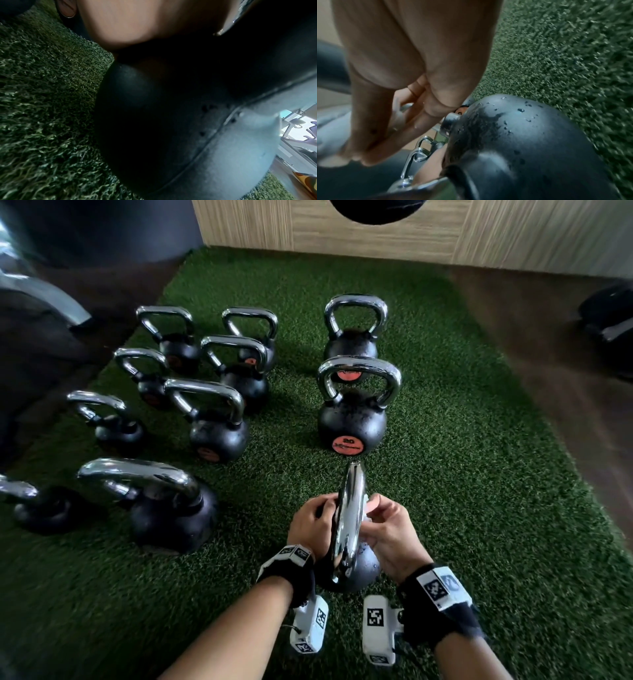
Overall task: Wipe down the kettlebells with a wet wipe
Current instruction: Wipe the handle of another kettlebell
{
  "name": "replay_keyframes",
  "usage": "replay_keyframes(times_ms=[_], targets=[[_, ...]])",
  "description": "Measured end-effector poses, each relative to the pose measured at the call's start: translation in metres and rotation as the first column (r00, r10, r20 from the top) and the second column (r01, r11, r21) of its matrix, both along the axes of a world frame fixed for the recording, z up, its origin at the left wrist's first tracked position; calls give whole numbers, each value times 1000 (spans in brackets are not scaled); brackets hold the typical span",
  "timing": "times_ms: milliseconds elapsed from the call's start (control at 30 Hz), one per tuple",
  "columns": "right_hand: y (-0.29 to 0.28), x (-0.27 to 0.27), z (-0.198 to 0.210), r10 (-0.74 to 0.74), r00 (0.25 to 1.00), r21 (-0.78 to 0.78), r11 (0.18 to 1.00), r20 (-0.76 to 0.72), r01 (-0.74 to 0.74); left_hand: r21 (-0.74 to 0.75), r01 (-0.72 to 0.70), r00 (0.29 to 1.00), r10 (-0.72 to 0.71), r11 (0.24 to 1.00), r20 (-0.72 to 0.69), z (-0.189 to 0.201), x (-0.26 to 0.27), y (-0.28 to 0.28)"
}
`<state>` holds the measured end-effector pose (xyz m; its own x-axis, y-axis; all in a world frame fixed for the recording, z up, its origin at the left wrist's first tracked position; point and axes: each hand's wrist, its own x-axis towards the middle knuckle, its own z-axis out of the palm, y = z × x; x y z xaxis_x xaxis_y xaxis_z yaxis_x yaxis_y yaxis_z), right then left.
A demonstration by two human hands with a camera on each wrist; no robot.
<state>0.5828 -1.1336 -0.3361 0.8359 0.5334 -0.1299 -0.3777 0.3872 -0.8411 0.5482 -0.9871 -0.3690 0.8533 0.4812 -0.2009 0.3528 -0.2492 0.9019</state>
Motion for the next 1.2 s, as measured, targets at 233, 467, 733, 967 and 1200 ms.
replay_keyframes(times_ms=[233, 467, 733, 967, 1200], targets=[[0, 19, 15, -171, 966, -312, 923, 193, 226, -7, 1, 1000, -1, 1000, 3, -3, 0, 1], [5, 24, 24, -222, 875, -473, 770, 429, 428, -22, 28, 999, -28, 999, 16, -2, 1, 2], [21, 28, 12, -215, 806, -608, 558, 552, 565, 88, 98, 994, -102, 991, 46, -1, -1, 4], [28, 27, 16, -37, 931, -856, 381, 363, 349, 107, 108, 989, -118, 988, 91, -13, 2, 8], [5, -6, 53, 31, 950, -788, 568, 310, 239, 67, 175, 983, -171, 982, -61, -12, 4, 11]])
